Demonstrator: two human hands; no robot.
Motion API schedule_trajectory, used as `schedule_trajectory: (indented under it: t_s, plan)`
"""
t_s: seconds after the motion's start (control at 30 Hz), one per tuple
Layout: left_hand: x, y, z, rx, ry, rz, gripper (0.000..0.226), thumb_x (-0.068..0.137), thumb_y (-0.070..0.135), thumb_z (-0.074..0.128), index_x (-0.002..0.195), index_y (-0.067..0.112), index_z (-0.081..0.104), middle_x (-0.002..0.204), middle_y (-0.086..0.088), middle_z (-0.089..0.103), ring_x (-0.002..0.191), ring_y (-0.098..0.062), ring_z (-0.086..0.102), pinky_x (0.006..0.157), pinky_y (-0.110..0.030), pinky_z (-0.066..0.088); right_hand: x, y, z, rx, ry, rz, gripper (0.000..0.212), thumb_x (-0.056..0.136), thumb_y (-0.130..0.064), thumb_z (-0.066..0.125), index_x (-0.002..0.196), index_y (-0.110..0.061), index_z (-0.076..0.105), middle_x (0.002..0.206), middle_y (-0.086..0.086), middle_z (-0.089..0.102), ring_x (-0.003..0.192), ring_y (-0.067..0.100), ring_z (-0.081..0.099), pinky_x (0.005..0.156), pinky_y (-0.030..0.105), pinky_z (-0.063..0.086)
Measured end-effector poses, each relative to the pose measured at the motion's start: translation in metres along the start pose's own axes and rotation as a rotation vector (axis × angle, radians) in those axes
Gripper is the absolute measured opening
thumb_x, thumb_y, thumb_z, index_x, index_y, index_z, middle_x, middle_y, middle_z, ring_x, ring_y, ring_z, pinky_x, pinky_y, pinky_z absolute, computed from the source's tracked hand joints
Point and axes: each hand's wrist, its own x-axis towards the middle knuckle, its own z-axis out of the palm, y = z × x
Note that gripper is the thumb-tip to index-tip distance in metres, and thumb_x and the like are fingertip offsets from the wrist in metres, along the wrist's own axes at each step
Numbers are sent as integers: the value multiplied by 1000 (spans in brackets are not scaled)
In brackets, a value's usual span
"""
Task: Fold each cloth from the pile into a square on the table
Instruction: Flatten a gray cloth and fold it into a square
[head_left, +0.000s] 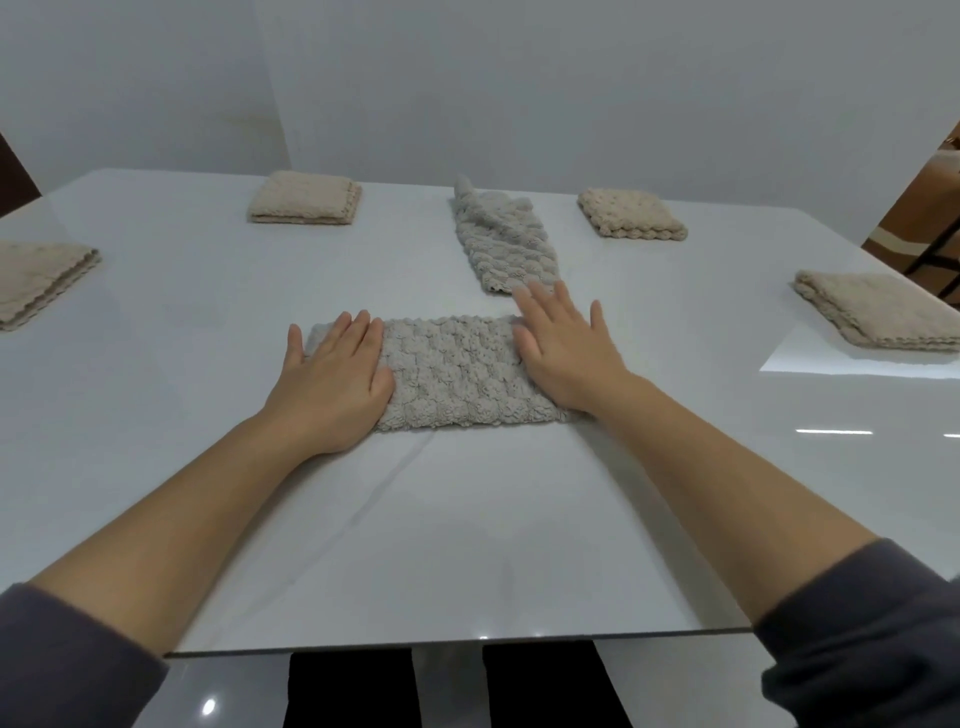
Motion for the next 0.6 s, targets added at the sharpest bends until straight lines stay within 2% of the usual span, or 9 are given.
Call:
schedule_trajectory:
  t_s: [0.07,0.13,0.2,0.27,0.33,0.4,0.5,0.6]
  plan:
    - [2,1,-6,46,-47,-25,60,100,38,12,154,16,-1,162,0,-4,148,-14,-6,117,-52,-9,-1,3,7,22,-73,39,55,104,-41,14,155,-22,13,164,-2,6,150,20,-4,119,53,1]
    - [10,9,-21,116,-77,-67,60,98,38,15,151,13,15,160,-5,15,147,-20,10,116,-57,-4,0,4,8,13,-89,47,56,104,-41,14,155,-20,13,164,-1,5,150,20,-5,119,53,0]
    - [23,32,-36,71,37,-72,52,95,35,22,139,11,36,146,-10,39,137,-26,31,116,-58,1,2,4,7,-3,-96,42,57,104,-42,14,156,-19,11,164,-1,4,150,21,-5,119,53,-2]
    - [31,67,-38,-34,247,-46,47,93,29,32,135,11,40,135,-10,49,128,-27,42,117,-55,5,2,4,7,-11,-97,44,57,104,-41,14,156,-19,11,164,0,4,150,21,-5,119,53,-2]
    - [32,101,-26,-94,406,2,41,89,20,39,129,10,44,125,-7,53,119,-26,47,117,-53,10,2,5,8,-19,-98,49,56,103,-39,14,155,-19,11,164,0,5,150,21,-5,119,54,-2]
    - [33,118,-7,-92,480,54,36,86,15,40,120,9,49,116,-6,55,111,-26,50,115,-54,14,2,4,8,-22,-100,55,55,103,-37,15,155,-18,12,164,-1,5,150,20,-5,119,54,-2]
    - [34,112,2,-65,460,-15,30,84,15,39,111,8,50,106,-7,55,105,-28,51,111,-60,19,3,5,7,-14,-97,58,55,103,-37,15,155,-19,12,164,-1,5,150,20,-5,118,55,-3]
    - [31,91,3,-49,383,-122,34,88,24,33,114,8,48,113,-9,53,112,-29,47,110,-64,15,1,6,7,-12,-102,51,56,103,-37,15,155,-18,11,164,0,5,150,20,-5,118,56,-3]
